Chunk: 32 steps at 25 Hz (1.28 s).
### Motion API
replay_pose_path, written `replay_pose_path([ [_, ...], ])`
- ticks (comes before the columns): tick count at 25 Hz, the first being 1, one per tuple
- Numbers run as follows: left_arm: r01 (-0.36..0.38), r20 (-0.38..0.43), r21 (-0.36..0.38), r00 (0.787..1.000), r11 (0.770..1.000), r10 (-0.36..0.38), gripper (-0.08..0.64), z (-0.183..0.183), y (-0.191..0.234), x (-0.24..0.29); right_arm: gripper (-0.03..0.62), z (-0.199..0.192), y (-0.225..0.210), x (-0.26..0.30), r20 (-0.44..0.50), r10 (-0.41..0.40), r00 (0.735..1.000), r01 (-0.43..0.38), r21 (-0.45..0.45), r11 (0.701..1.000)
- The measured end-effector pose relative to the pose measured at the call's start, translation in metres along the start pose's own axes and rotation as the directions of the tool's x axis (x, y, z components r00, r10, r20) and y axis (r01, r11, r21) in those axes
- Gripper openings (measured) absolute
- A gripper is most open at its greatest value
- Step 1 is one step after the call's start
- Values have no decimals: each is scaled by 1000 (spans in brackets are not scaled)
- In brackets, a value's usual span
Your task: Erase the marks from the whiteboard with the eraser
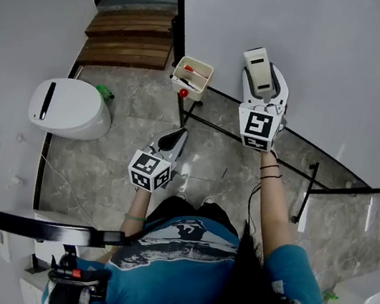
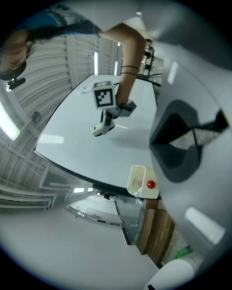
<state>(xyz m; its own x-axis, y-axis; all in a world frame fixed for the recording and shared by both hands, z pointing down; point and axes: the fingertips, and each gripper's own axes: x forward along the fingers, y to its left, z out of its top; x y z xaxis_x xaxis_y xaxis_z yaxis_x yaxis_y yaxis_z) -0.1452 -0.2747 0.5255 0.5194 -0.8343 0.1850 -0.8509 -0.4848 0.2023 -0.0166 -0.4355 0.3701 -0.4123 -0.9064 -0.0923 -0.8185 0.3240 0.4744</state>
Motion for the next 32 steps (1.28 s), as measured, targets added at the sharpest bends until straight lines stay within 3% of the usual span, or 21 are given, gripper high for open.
replay_pose_path([
  [11, 196, -52, -8, 979, 981, -196, 0, -27, -49, 1, 264, -55, 56, -109, -200, 49, 978, -33, 82, 996],
  [19, 222, -69, -26, 972, 975, -223, 0, -50, -82, -17, 264, -83, 89, -180, -285, 104, 953, -43, 211, 977],
  [24, 239, -67, -17, 969, 971, -239, 0, -47, -102, -22, 264, -88, 93, -215, -304, 111, 946, -25, 274, 961],
  [32, 250, -44, 28, 968, 968, -249, 0, -56, -208, -62, 264, -91, 89, -344, -315, 146, 938, -41, 317, 948],
])
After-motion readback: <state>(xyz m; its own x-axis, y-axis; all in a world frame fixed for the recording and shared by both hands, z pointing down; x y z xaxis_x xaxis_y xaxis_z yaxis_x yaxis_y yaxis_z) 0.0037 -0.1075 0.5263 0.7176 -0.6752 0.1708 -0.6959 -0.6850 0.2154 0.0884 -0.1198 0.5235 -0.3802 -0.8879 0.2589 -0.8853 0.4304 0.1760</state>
